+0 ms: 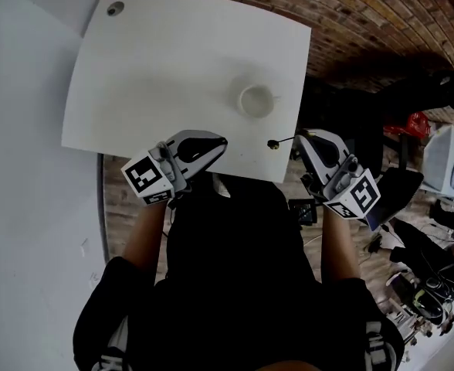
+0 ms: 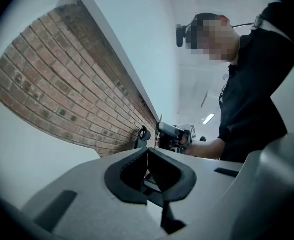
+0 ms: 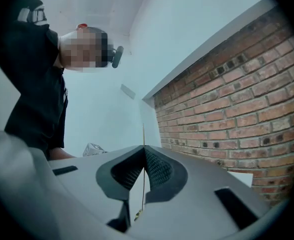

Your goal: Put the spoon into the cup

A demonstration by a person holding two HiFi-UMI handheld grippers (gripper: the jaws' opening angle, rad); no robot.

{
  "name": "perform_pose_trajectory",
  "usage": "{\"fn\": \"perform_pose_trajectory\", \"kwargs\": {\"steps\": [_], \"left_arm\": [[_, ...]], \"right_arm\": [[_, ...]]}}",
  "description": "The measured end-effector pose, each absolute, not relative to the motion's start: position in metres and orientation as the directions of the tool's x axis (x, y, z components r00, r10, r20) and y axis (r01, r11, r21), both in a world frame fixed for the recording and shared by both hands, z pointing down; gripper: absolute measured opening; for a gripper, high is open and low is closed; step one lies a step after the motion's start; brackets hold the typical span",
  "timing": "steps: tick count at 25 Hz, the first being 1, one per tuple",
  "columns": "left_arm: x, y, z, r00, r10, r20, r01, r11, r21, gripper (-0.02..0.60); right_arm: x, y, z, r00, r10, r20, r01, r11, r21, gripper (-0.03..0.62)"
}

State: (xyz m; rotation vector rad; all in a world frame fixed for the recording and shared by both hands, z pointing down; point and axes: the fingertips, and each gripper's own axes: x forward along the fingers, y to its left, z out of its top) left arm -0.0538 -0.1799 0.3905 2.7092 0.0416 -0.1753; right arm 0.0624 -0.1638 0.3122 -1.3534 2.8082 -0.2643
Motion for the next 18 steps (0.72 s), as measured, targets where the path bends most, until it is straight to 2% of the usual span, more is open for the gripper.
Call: {"fn": "perform_pose_trajectory", "kwargs": {"steps": [5,18], "left_arm": [[-0.047,-0.186,0.404,0.994,-0.015,-0.109,0.034,-0.900,0.434,0.018],[-0.016,-0.190,0.419,0.980,-0.201,0.006,-0.186,-0.894,0.409,0.018]], "right_arm": [[0.072,-0.181,0.313,-0.635,-0.771,0.053,-0.770,0.624,-0.132,0.006],[0.116,-0.237,0.335,-0.744,-0.668,-0.028,-0.652,0.733,-0.193,0.006]]}}
